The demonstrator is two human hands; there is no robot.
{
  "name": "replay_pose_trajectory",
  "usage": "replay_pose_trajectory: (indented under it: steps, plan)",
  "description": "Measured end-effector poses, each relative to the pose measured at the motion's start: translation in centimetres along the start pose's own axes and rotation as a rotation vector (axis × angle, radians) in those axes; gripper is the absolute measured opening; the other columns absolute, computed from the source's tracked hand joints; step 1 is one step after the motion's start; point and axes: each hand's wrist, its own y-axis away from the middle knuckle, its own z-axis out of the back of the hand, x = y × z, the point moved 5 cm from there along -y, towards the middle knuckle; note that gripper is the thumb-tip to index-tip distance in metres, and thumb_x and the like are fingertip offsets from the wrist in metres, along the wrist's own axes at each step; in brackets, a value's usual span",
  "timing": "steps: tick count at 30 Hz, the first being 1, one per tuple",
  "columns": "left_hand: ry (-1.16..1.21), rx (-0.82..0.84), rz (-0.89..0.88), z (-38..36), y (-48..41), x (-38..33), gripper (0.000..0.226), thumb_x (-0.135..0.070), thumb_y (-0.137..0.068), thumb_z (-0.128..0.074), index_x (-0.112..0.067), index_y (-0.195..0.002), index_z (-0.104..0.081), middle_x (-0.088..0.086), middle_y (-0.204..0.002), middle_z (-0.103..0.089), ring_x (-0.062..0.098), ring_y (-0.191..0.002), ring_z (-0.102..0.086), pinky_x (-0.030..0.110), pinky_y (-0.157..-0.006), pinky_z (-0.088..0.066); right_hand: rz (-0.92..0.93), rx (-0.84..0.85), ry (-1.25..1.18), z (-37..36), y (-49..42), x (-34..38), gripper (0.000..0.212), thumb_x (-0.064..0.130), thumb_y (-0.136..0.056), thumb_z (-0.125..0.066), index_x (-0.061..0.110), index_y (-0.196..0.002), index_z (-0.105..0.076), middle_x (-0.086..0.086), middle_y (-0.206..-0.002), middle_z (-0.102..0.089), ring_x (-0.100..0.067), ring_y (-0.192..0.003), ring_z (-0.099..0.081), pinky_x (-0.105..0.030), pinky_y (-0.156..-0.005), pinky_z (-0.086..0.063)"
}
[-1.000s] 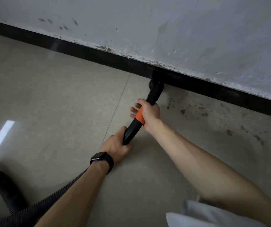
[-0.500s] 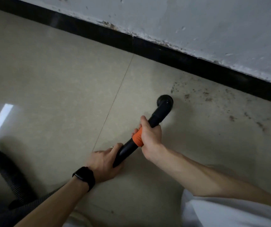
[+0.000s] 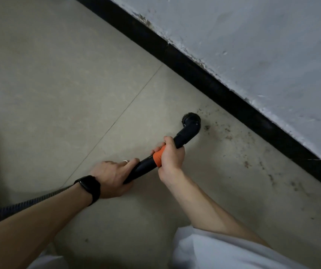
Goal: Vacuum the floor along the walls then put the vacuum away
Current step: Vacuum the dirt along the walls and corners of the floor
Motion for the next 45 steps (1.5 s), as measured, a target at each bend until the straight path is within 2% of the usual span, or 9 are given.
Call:
replay_pose_trajectory:
  steps: [8, 14, 19, 23, 29, 33, 39, 45]
  plan:
    - [-0.018, -0.038, -0.028, 0.3, -2.2, -0.5, 0.048, -0.058, -0.072, -0.026, -0.034, -0.114, -0.029, -0.007, -0.093, -0.062, 0.030, -0.067, -0.064, 0.032, -0.052, -0.039, 0.004, 0.010, -0.021, 0.1, -1.2, 1.6, 0.017, 0.009, -0.092, -0.062, 0.011, -0.102, -0.049, 0.001, -0.058, -0.052, -0.016, -0.044, -0.050, -0.031, -0.050, -0.051]
    - [-0.010, -0.043, -0.024, 0.6, -3.3, -0.8, 0.047, -0.057, -0.073, -0.029, -0.033, -0.114, -0.030, -0.007, -0.093, -0.062, 0.030, -0.066, -0.064, 0.033, -0.052, -0.042, 0.014, 0.021, -0.021, -0.1, -1.8, 2.9, 0.017, 0.008, -0.094, -0.062, 0.011, -0.102, -0.048, -0.001, -0.059, -0.050, -0.016, -0.044, -0.049, -0.031, -0.049, -0.050]
    - [-0.020, 0.003, 0.008, 1.2, -4.7, -1.1, 0.042, -0.048, -0.081, -0.044, -0.032, -0.116, -0.029, -0.007, -0.097, -0.060, 0.029, -0.070, -0.064, 0.031, -0.054, -0.039, 0.025, 0.016, -0.023, -0.2, -2.6, 4.2, 0.017, 0.008, -0.094, -0.063, 0.010, -0.104, -0.048, 0.000, -0.058, -0.049, -0.015, -0.044, -0.048, -0.030, -0.048, -0.050]
    - [-0.007, 0.027, 0.035, 2.0, -6.2, -1.9, 0.040, -0.042, -0.085, -0.049, -0.031, -0.117, -0.029, -0.006, -0.099, -0.059, 0.030, -0.074, -0.064, 0.033, -0.057, -0.041, 0.023, 0.008, -0.028, 0.2, -3.4, 5.3, 0.017, 0.010, -0.093, -0.066, 0.008, -0.104, -0.052, 0.001, -0.059, -0.052, -0.015, -0.046, -0.051, -0.030, -0.050, -0.052]
    - [0.032, 0.042, 0.066, 2.8, -8.3, -3.2, 0.036, -0.039, -0.089, -0.051, -0.029, -0.115, -0.028, -0.002, -0.104, -0.058, 0.032, -0.080, -0.064, 0.035, -0.064, -0.043, 0.039, 0.016, -0.044, 0.6, -4.7, 7.3, 0.014, 0.011, -0.094, -0.065, 0.011, -0.086, -0.053, 0.003, -0.057, -0.052, -0.013, -0.044, -0.051, -0.028, -0.048, -0.051]
    - [0.037, 0.042, 0.084, 3.2, -9.3, -3.7, 0.036, -0.038, -0.088, -0.052, -0.030, -0.114, -0.029, -0.002, -0.102, -0.058, 0.030, -0.081, -0.063, 0.033, -0.063, -0.036, 0.045, 0.010, -0.035, 0.6, -5.4, 8.1, 0.017, 0.013, -0.095, -0.065, 0.013, -0.082, -0.053, 0.003, -0.057, -0.051, -0.012, -0.044, -0.050, -0.028, -0.048, -0.051]
    - [0.146, 0.009, 0.144, 3.8, -9.1, -2.1, 0.032, -0.039, -0.087, -0.051, -0.034, -0.110, -0.030, -0.005, -0.094, -0.056, 0.025, -0.073, -0.057, 0.032, -0.060, -0.040, 0.042, -0.021, -0.012, -1.2, -5.1, 8.5, 0.013, 0.008, -0.095, -0.064, 0.009, -0.088, -0.053, 0.002, -0.056, -0.051, -0.013, -0.043, -0.050, -0.029, -0.049, -0.052]
    - [0.223, -0.077, 0.247, 4.7, -8.3, 0.1, 0.028, -0.037, -0.087, -0.053, -0.039, -0.106, -0.033, -0.009, -0.088, -0.055, 0.021, -0.069, -0.055, 0.030, -0.055, -0.036, 0.060, 0.022, 0.025, -4.3, -4.6, 8.4, 0.011, 0.006, -0.096, -0.064, 0.006, -0.092, -0.054, 0.001, -0.056, -0.052, -0.013, -0.043, -0.053, -0.030, -0.051, -0.055]
